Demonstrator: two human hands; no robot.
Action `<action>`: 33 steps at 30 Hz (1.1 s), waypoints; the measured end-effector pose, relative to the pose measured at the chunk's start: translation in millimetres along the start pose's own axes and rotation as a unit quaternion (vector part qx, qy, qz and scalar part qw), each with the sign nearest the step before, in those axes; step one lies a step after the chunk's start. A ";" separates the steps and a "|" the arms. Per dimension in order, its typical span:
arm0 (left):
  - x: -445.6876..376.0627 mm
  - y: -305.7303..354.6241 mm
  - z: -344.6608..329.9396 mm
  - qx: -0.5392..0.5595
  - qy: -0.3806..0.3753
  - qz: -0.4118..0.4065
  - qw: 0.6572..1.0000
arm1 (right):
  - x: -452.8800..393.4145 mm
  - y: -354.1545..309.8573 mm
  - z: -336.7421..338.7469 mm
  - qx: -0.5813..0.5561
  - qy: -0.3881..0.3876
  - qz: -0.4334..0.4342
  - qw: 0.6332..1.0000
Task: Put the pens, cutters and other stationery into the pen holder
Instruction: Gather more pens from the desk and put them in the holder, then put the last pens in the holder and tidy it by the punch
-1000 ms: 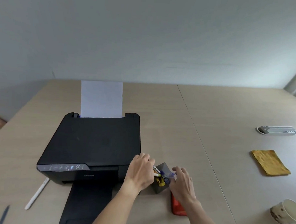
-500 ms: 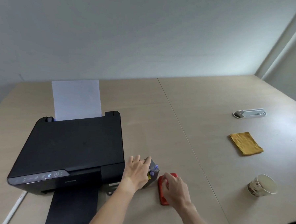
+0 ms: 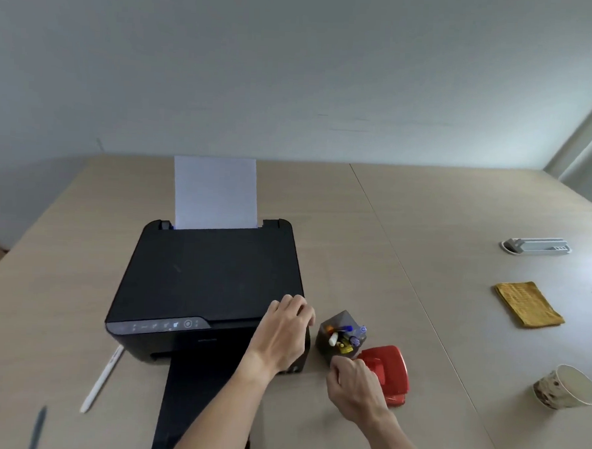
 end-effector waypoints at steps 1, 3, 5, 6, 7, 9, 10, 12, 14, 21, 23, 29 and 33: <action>7.4 -7.1 7.0 0.007 0.016 0.003 1.000 | 0.3 -11.0 -5.2 0.006 -0.001 0.004 1.000; 18.3 -18.2 16.5 0.016 0.040 0.009 0.999 | 0.7 -27.6 -12.3 0.011 -0.001 0.007 1.000; 36.6 -40.4 23.1 0.016 0.051 0.022 0.998 | 0.5 -50.5 -24.1 0.022 -0.006 0.019 1.000; 47.6 -55.1 26.0 0.018 0.057 0.037 0.998 | 0.5 -62.4 -31.0 0.029 -0.012 0.027 0.999; 59.7 -71.4 28.7 0.021 0.060 0.056 0.996 | 0.9 -74.0 -38.1 0.034 -0.016 0.035 0.999; 87.5 -107.4 32.8 0.023 0.062 0.102 0.993 | 1.0 -97.7 -54.3 0.033 -0.026 0.051 0.998; 102.9 -126.3 33.7 0.028 0.065 0.126 0.989 | 0.8 -109.1 -63.4 0.033 -0.032 0.057 0.997; 137.9 -164.9 35.3 0.039 0.073 0.177 0.981 | -0.6 -133.9 -83.6 0.043 -0.049 0.067 0.996; 176.7 -201.8 36.6 0.030 0.074 0.226 0.971 | -2.5 -161.5 -105.7 0.051 -0.066 0.080 0.993; 338.6 -309.7 23.1 -0.006 -0.019 0.461 0.887 | -8.3 -277.4 -196.3 0.082 -0.146 0.142 0.976; 386.8 -327.3 -1.0 0.034 -0.118 0.524 0.843 | -11.8 -309.0 -224.1 0.098 -0.163 0.141 0.972; 464.7 -352.2 -35.8 0.124 -0.201 0.569 0.788 | -19.8 -351.7 -298.6 0.096 -0.206 0.001 0.974; 484.1 -365.1 -26.9 0.100 -0.201 0.571 0.790 | -12.3 -365.4 -335.2 0.063 -0.231 -0.059 0.969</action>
Point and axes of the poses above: each hand's wrist, its own x-axis away from the middle knuckle, its own z-axis out of the back of the hand, y = z × x, the point moved 9 cm from there along -x, towards the middle knuckle, and after that the axes turned 4 degrees about -x, right-handed, at the moved point
